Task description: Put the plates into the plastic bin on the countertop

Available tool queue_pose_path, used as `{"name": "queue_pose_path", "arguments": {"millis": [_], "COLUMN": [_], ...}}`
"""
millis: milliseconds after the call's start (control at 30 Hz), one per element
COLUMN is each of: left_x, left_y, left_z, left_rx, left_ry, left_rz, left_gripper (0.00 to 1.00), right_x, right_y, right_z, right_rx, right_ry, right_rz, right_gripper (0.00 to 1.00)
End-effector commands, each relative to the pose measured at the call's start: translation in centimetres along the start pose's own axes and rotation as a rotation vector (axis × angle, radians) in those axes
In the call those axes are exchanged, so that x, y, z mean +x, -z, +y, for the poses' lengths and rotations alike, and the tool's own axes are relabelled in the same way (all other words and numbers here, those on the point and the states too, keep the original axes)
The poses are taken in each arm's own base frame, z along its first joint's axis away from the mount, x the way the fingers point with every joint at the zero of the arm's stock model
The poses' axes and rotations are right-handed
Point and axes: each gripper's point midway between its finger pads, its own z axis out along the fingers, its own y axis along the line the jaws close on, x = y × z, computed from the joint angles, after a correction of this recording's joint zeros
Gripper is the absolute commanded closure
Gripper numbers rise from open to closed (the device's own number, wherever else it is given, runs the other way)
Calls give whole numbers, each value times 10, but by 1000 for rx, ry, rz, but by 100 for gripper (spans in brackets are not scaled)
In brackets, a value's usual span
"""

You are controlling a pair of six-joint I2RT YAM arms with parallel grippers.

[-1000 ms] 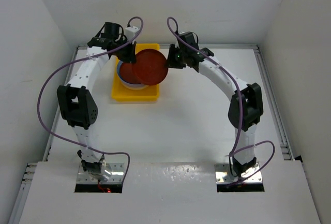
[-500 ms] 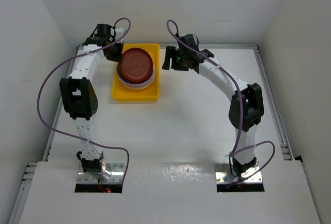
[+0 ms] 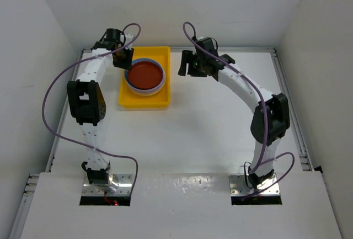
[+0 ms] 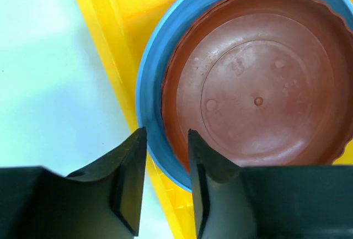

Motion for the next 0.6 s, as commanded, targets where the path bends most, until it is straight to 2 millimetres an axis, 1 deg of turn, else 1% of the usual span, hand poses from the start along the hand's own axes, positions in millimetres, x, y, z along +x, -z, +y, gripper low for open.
{"name": "queue_pose_path", "arguments": {"millis": [0, 33, 67, 100, 133, 167, 200, 233, 267, 300, 333, 367, 400, 433, 467, 500, 533, 567], "left_x": [-17, -20, -20, -23, -23, -29, -31, -34, -35, -37, -36, -34, -17, -13, 2, 23, 32, 44], "left_y": [9, 14, 14, 19, 20, 31, 39, 45, 54, 69, 76, 84, 89, 100, 101, 106, 111, 113], "left_z": [5, 7, 7, 9, 11, 12, 24, 28, 39, 57, 72, 86, 120, 131, 143, 170, 175, 181], "left_rx": [-27, -38, -38, -49, -60, -77, -124, -151, -186, -235, -271, -292, -335, -328, -324, -344, -326, -328], "left_ry": [-22, -33, -33, -34, -43, -45, -48, -48, -49, -27, -8, 24, 107, 146, 192, 275, 298, 320], "left_rz": [-46, -55, -55, -65, -63, -86, -90, -99, -107, -123, -126, -134, -116, -134, -115, -99, -101, -86], "left_gripper": [60, 55, 54, 52, 50, 48, 47, 43, 41, 39, 38, 38, 38, 38, 38, 38, 38, 38], "right_x": [-20, -19, -23, -22, -19, -19, -18, -8, -4, -19, -18, 12, -2, 16, 29, 34, 38, 38], "right_y": [22, 22, 29, 29, 29, 36, 40, 44, 48, 71, 77, 74, 100, 102, 105, 120, 126, 138], "right_z": [-3, -10, -9, -14, -27, -32, -40, -66, -80, -90, -101, -131, -143, -158, -185, -190, -200, -207], "right_rx": [8, 19, 15, 18, 41, 47, 60, 117, 152, 158, 180, 247, 260, 300, 360, 373, 418, 437], "right_ry": [5, -5, -10, -21, -43, -53, -62, -93, -108, -133, -150, -180, -203, -209, -238, -232, -234, -236], "right_rz": [-76, -73, -90, -88, -81, -87, -87, -75, -76, -139, -150, -101, -184, -165, -165, -206, -224, -254], "right_gripper": [32, 32, 30, 28, 28, 25, 22, 20, 15, 14, 12, 12, 7, 5, 5, 0, 0, 0]}}
